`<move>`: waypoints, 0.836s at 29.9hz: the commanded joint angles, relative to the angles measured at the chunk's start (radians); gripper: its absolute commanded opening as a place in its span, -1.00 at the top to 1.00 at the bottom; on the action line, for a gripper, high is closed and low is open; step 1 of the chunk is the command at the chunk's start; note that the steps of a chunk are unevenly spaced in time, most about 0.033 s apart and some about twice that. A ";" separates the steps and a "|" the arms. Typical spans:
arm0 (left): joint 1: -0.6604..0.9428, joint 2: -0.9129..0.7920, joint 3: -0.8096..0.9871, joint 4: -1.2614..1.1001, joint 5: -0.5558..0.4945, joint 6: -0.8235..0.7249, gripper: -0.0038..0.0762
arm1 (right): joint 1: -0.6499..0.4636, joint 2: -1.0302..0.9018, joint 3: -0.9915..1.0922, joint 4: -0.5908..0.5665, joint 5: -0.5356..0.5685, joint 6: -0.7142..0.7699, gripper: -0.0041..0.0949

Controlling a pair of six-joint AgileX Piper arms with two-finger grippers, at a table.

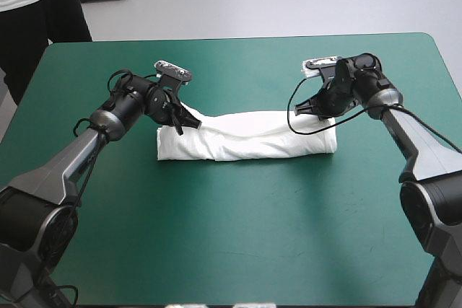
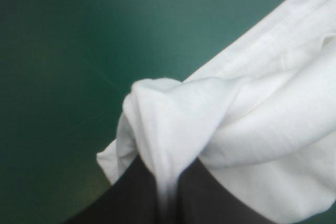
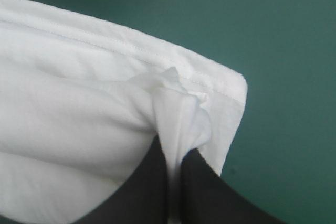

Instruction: Fold the cloth

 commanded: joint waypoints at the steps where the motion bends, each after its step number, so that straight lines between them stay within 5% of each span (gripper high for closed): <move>1: 0.003 -0.017 -0.045 -0.028 -0.022 0.016 0.93 | -0.018 -0.026 -0.033 0.006 -0.032 -0.007 0.92; 7: 0.003 -0.012 -0.045 -0.010 -0.003 0.020 0.89 | -0.042 -0.020 -0.049 0.056 -0.024 -0.051 0.33; 12: 0.003 -0.018 -0.067 0.033 0.085 0.023 0.49 | -0.051 -0.037 -0.101 0.073 0.015 -0.051 -0.25; 18: 0.003 -0.101 -0.123 0.131 0.143 -0.030 -0.10 | -0.066 -0.129 -0.130 0.039 0.047 -0.051 -0.31; 25: 0.001 -0.254 -0.154 0.107 0.177 -0.048 -0.12 | -0.078 -0.260 -0.123 -0.009 0.124 -0.033 -0.31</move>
